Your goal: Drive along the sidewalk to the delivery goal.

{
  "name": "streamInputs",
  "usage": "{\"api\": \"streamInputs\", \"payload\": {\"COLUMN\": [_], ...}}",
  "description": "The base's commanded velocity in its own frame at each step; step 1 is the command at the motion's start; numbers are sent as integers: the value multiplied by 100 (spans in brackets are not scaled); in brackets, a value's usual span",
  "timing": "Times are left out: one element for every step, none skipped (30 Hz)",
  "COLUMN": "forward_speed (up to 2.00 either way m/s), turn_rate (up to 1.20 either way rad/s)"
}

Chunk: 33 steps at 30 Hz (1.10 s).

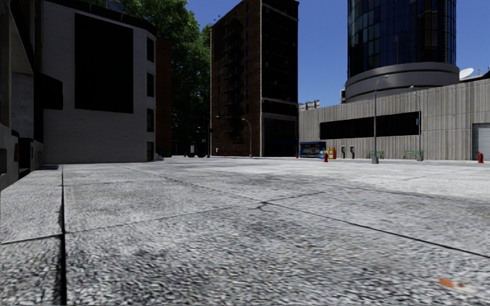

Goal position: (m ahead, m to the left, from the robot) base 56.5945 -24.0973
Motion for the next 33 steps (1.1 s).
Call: {"api": "streamInputs", "payload": {"forward_speed": [194,194,194,194,194,194,194,194,194,194,194,194,194,194,194,194,194,194,194,194,194,194,194,194,194,194,194,194,194,194,194,194,194], "turn_rate": [0,0,0,0,0,0,0,0,0,0,0,0,0,0,0,0,0,0,0,0,0,0,0,0,0,0,0,0,5,17,25,25,28]}}
